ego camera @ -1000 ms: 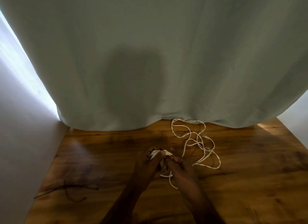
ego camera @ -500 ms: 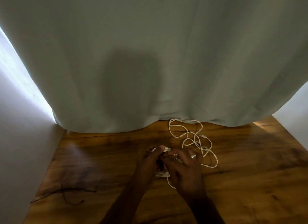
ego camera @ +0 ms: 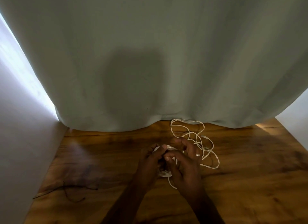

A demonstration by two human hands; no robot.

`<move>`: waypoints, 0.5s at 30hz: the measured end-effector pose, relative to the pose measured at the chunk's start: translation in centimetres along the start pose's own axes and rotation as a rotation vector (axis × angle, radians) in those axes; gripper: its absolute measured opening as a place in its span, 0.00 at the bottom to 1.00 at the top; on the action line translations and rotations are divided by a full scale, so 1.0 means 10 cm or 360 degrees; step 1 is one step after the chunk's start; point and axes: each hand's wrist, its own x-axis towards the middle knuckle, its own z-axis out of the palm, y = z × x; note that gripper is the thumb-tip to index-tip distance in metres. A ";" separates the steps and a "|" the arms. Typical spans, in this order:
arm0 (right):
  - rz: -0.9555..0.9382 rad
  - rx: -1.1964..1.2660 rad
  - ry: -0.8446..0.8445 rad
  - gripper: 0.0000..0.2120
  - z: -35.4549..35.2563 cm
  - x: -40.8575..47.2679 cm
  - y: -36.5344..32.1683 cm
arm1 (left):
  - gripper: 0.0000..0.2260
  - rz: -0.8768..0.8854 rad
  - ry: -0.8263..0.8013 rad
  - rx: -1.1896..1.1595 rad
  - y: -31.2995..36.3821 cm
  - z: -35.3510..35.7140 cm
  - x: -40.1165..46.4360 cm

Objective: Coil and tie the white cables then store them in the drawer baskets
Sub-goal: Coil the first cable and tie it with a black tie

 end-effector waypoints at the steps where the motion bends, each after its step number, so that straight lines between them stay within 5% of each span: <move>1: -0.0053 0.0008 -0.0026 0.11 -0.05 0.00 0.01 | 0.11 -0.0010 0.0024 -0.0002 0.01 0.00 0.01; 9: -0.0427 -0.0475 -0.0167 0.11 -0.15 0.10 0.05 | 0.23 -0.0048 0.0050 0.0074 0.02 -0.01 0.05; 15: -0.0228 -0.0115 -0.0100 0.10 -0.10 0.11 0.11 | 0.16 -0.0092 0.0014 0.0002 0.00 -0.03 0.06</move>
